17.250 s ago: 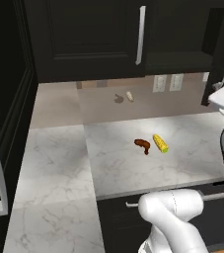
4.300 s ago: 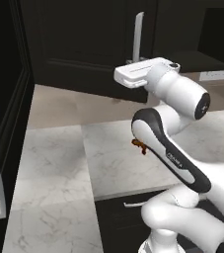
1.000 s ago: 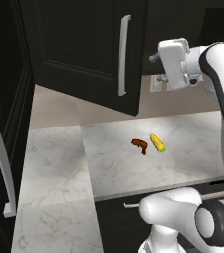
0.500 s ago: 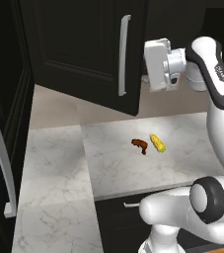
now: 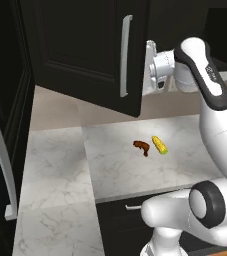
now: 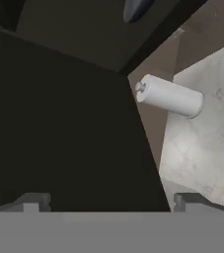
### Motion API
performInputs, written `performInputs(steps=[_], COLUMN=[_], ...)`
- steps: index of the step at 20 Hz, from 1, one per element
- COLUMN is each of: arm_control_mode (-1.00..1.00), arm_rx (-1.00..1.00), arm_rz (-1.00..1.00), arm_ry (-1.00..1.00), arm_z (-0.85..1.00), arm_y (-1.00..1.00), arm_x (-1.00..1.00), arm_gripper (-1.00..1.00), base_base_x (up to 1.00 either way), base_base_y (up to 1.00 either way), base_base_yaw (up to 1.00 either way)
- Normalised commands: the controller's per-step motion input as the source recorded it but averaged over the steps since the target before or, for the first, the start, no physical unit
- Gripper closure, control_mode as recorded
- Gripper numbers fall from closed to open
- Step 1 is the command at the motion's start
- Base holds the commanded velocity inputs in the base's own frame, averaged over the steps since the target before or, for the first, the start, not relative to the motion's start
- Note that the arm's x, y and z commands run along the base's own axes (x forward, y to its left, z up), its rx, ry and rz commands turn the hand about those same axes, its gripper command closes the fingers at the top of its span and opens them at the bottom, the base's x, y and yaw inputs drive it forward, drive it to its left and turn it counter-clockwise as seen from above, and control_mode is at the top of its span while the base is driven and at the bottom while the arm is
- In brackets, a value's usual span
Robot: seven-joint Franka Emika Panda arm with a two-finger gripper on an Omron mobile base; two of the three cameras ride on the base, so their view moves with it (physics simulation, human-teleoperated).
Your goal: Pick the pan from the cabinet and place it on the stove. Then turn on the stove burner for the pan.
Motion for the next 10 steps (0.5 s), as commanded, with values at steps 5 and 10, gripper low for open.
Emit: performInputs(steps=[5,10], arm_control_mode=[-1.0,-1.0], arm_rx=[0.0,0.0], arm_rz=[0.09,0.1], arm_ry=[0.05,0.04], arm_z=[-0.07,-0.11], arm_y=[0.55,0.57], arm_x=[-0.39,-0.33], arm_gripper=[-1.0,-1.0], base_base_x=[0.0,0.0], base_base_y=[0.0,0.0], base_base_yaw=[0.0,0.0])
